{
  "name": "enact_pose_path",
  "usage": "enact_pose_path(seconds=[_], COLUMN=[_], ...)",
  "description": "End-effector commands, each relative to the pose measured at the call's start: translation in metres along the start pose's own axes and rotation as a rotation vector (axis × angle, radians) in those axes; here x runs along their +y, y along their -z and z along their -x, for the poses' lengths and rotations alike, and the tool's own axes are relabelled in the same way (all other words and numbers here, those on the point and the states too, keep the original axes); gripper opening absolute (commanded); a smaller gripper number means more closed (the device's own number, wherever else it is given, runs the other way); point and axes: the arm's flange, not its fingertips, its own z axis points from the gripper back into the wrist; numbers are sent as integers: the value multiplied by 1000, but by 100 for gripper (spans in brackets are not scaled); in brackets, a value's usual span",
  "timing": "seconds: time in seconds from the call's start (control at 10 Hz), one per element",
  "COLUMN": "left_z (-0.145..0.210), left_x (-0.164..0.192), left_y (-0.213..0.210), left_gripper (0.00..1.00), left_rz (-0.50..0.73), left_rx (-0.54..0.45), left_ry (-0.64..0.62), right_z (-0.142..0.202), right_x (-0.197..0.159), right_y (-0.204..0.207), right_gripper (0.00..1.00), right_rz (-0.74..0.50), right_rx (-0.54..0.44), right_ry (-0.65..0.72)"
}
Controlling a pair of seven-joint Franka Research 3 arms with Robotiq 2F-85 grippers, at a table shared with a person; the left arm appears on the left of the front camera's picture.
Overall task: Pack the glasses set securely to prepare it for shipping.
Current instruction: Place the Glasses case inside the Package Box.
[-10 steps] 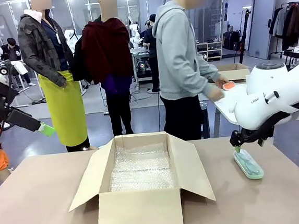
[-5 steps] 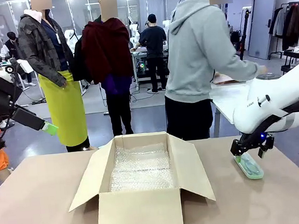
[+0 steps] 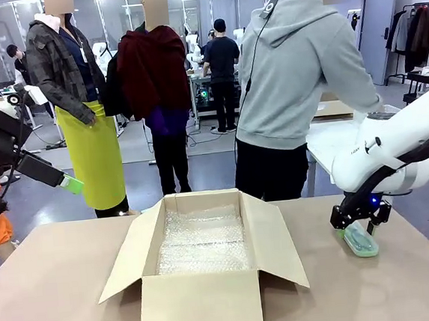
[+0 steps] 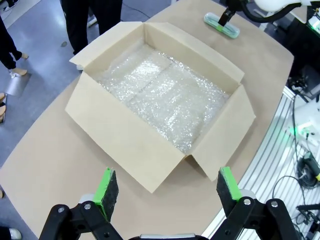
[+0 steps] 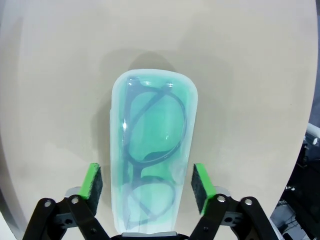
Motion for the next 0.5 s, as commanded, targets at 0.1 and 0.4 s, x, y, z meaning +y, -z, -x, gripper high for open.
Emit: enact_pose_path(seconds=[0.1, 0.4], left_z=[-2, -2], left_x=[2, 2], left_y=[-3, -3], left_gripper=[100, 100], left_rz=[5, 5], left_rx=[-5, -5], left_ry=[4, 4], right_z=[-6, -8], right_x=[-3, 0], right_y=[-1, -10], right_gripper=[65, 34], right_rz=[-12, -9], right_rx=[12, 13], right_ry=[-3, -15])
